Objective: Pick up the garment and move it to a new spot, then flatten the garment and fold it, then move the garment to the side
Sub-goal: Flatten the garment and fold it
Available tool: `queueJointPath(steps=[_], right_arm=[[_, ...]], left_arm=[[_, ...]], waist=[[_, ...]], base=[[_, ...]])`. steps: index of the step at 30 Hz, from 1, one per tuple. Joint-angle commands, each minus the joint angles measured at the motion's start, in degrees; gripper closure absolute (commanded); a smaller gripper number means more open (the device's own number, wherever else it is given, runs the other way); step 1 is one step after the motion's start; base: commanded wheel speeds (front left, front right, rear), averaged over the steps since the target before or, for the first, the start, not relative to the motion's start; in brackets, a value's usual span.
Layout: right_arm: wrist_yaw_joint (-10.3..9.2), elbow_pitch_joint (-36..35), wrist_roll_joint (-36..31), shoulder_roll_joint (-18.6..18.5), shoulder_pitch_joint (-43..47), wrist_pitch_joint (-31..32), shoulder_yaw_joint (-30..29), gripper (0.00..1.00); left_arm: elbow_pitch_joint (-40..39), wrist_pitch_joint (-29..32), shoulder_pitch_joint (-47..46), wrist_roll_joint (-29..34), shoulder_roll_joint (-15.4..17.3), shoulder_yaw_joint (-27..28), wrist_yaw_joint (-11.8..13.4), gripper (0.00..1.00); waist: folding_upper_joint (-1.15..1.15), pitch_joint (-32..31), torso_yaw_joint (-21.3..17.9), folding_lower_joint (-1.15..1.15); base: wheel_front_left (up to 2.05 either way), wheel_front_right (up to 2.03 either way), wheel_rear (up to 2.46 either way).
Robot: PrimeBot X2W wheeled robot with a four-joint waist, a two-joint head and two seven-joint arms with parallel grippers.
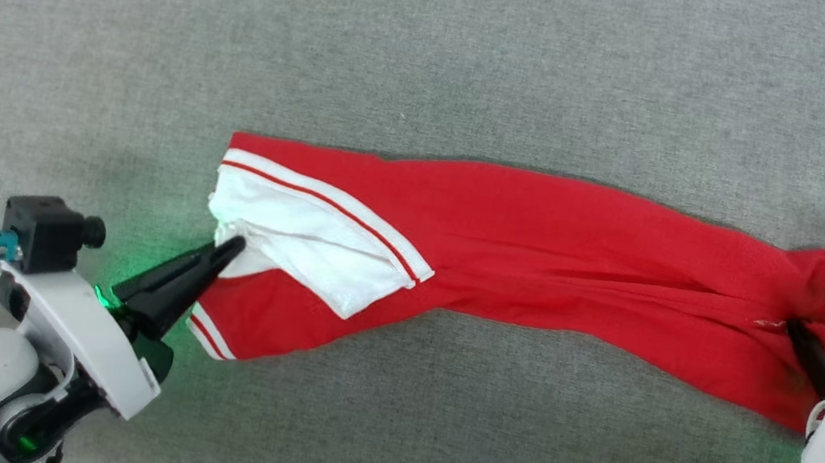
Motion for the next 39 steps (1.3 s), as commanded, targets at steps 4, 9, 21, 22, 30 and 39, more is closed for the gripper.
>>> queueJointPath(steps=[4,9,21,22,30,39], right_arm=[[-0.04,2.94,0.47,0.86,-1.01,-1.98,1.29,1.00],[-0.03,1.51,1.81,0.41,-2.19,-3.26,0.52,0.00],[-0.03,1.37,5.03,-1.05,-0.55,3.44,-9.00,0.00],[-0.03,2.12,5.09,-1.04,-0.50,4.05,-10.12,0.00],[-0.03,8.07,5.64,-0.37,-1.11,8.19,-13.72,0.00],[-0.03,13.53,1.92,1.98,-4.85,15.75,-14.51,0.00]], left_arm=[[0.34,-0.21,1.35,0.36,-0.96,2.55,0.05,1.00],[-1.65,-0.21,4.52,-0.61,-1.12,7.70,0.04,0.22],[0.42,-0.22,17.95,4.46,-8.35,24.54,0.04,0.00],[1.10,-0.22,18.97,5.35,-9.50,25.93,0.04,0.00],[5.79,-0.22,24.18,15.48,-17.12,37.80,0.04,0.00],[5.29,-0.22,27.06,33.21,-24.56,47.39,0.05,0.00]], waist=[[0.00,-0.33,-0.64,0.00],[0.00,-2.13,-0.99,0.00],[0.00,-6.57,2.91,0.00],[0.00,-6.87,3.43,0.00],[0.00,-8.43,5.99,0.00],[0.00,-9.35,7.56,0.00]], base=[[0.00,0.00,0.00],[0.00,0.00,0.00],[0.00,0.00,0.00],[0.00,0.00,0.00],[0.00,0.00,0.00],[0.00,0.00,0.00]])
